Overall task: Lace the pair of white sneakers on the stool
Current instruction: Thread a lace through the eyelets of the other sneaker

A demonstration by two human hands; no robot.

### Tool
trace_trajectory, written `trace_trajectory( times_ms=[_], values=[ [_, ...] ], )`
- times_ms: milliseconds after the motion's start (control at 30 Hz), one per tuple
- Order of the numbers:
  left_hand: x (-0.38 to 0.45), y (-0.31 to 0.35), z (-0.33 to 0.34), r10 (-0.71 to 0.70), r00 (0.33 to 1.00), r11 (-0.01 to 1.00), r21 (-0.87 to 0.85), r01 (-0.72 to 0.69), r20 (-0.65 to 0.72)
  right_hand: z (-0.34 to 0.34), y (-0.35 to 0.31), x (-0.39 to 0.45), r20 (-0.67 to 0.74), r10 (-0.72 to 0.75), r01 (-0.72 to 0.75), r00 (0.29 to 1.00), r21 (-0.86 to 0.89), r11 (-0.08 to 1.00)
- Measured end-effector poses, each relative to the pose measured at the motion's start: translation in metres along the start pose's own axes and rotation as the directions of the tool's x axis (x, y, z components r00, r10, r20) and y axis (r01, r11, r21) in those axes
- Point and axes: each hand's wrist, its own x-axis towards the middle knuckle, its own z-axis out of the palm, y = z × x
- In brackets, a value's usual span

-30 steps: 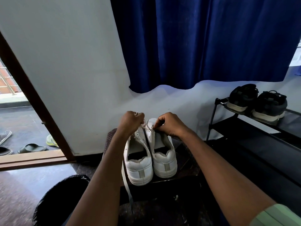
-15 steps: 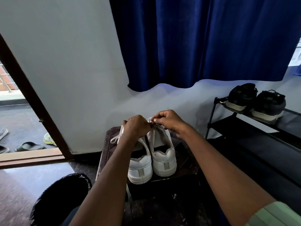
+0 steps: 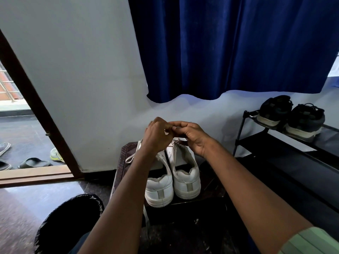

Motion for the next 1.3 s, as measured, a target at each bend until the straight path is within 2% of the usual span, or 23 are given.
trace_trajectory(
  times_ms=[100,167,200,267,367,433,500,567,633,667,700,767,833,933,1000,1033,1100,1167,1200,1233,1300],
  values=[
    [0.000,0.003,0.000,0.056,0.998,0.997,-0.048,-0.057,-0.018,0.002,0.000,-0.001,-0.055,-0.034,0.036,0.998,0.035,0.999],
    [-0.003,0.007,-0.005,0.033,0.999,0.998,-0.044,-0.034,-0.016,0.004,-0.002,-0.002,-0.153,-0.083,0.098,0.985,0.095,0.991],
    [-0.004,0.009,-0.008,-0.016,1.000,1.000,-0.012,0.016,-0.008,0.003,-0.004,-0.002,-0.225,-0.108,0.144,0.968,0.152,0.978],
    [-0.009,0.013,-0.018,-0.182,0.983,0.972,0.157,0.174,0.038,-0.003,-0.010,0.000,-0.364,-0.128,0.241,0.923,0.283,0.929],
    [-0.021,0.018,-0.029,-0.449,0.893,0.829,0.388,0.402,0.032,-0.016,-0.019,0.000,-0.480,-0.101,0.333,0.871,0.427,0.840],
    [-0.023,0.016,-0.029,-0.488,0.873,0.789,0.436,0.433,0.016,-0.023,-0.021,-0.002,-0.509,-0.094,0.340,0.855,0.416,0.843],
    [-0.019,0.017,-0.026,-0.413,0.910,0.867,0.314,0.387,0.018,-0.024,-0.021,-0.003,-0.472,-0.118,0.316,0.874,0.366,0.875],
    [-0.012,0.025,-0.022,-0.317,0.945,0.946,-0.050,0.321,0.079,-0.018,-0.018,-0.004,-0.367,-0.131,0.253,0.921,0.308,0.917],
    [-0.007,0.040,-0.017,-0.261,0.947,0.861,-0.397,0.317,0.189,-0.009,-0.014,-0.007,-0.254,-0.127,0.191,0.959,0.244,0.951],
    [-0.005,0.043,-0.013,-0.237,0.952,0.832,-0.467,0.301,0.191,-0.004,-0.013,-0.008,-0.216,-0.126,0.175,0.968,0.220,0.960],
    [-0.005,0.044,-0.011,-0.223,0.963,0.852,-0.451,0.267,0.149,-0.001,-0.012,-0.008,-0.194,-0.127,0.166,0.973,0.202,0.965],
    [-0.005,0.035,-0.008,-0.254,0.967,0.925,-0.288,0.246,0.010,0.003,-0.012,-0.009,-0.195,-0.117,0.155,0.974,0.189,0.970],
    [-0.009,0.026,-0.013,-0.349,0.932,0.934,-0.127,0.335,-0.103,0.001,-0.012,-0.006,-0.259,-0.098,0.156,0.961,0.213,0.965],
    [-0.014,0.017,-0.027,-0.487,0.857,0.843,0.164,0.512,-0.170,-0.007,-0.010,-0.001,-0.390,-0.068,0.180,0.919,0.259,0.949],
    [-0.018,0.016,-0.032,-0.500,0.848,0.778,0.338,0.529,-0.176,-0.011,-0.007,0.001,-0.445,-0.053,0.182,0.894,0.254,0.950],
    [-0.019,0.015,-0.034,-0.475,0.863,0.777,0.378,0.504,-0.174,-0.011,-0.007,0.002,-0.454,-0.046,0.173,0.890,0.242,0.955],
    [-0.017,0.016,-0.031,-0.333,0.934,0.888,0.291,0.357,-0.128,-0.008,-0.006,0.000,-0.418,-0.051,0.146,0.907,0.197,0.970],
    [-0.014,0.024,-0.025,-0.176,0.984,0.984,-0.024,0.175,-0.038,-0.002,-0.006,-0.003,-0.340,-0.077,0.124,0.937,0.118,0.985],
    [-0.013,0.030,-0.022,-0.145,0.989,0.970,-0.194,0.147,0.023,0.001,-0.005,-0.004,-0.309,-0.095,0.124,0.946,0.077,0.989],
    [-0.011,0.034,-0.019,-0.141,0.987,0.944,-0.291,0.156,0.071,0.003,-0.005,-0.004,-0.290,-0.111,0.129,0.951,0.043,0.991],
    [-0.009,0.035,-0.016,-0.175,0.981,0.917,-0.348,0.193,0.082,0.004,-0.005,-0.004,-0.289,-0.122,0.134,0.949,0.024,0.991]
  ],
)
